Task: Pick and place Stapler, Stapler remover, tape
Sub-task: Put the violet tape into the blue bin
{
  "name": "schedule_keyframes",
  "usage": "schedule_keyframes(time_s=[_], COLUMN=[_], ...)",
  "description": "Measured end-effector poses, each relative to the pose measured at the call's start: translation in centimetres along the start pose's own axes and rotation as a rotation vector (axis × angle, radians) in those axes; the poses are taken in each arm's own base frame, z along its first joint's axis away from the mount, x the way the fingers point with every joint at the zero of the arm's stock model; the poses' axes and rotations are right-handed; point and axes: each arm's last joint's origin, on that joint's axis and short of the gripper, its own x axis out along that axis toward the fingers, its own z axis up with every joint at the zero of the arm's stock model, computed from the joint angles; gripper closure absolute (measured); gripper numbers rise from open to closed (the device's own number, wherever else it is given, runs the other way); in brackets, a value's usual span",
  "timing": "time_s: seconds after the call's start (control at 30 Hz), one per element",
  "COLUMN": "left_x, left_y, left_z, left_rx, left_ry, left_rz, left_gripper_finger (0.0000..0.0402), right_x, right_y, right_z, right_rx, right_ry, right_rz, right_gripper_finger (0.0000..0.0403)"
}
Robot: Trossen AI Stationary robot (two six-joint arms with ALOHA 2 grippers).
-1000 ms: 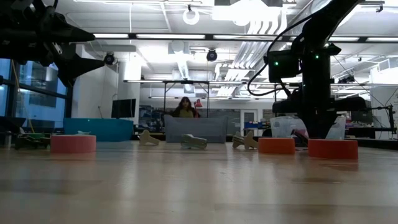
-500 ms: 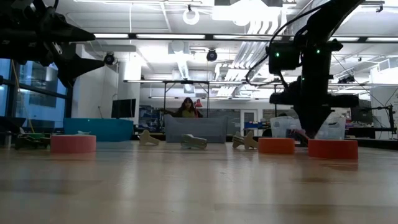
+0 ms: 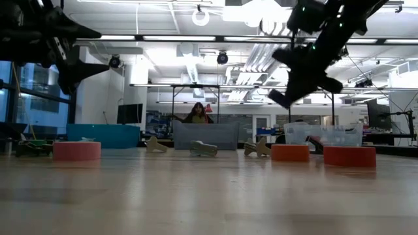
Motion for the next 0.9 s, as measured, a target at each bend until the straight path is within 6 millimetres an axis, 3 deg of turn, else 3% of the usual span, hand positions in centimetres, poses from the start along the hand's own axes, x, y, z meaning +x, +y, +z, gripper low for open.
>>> schedule_keyframes(time_s=[0.47, 0.9], left_x=[-0.1, -0.1], left_y=[0.4, 0.1], left_z=[0.6, 1.3], left_rx=[-0.177, -0.258], left_ry=[-0.176, -0.290], left_rz=[0.153, 0.158], left_gripper_finger=[0.0090, 0.0090], right_x=[-1.2, -1.6], right_y=[3.4, 4.0], right_z=[1.7, 2.3], right_rx=[-0.057, -0.057], right_ry=[-0.248, -0.317], right_rz=[0.300, 0.371], right_gripper_finger=[0.0371, 0.0371])
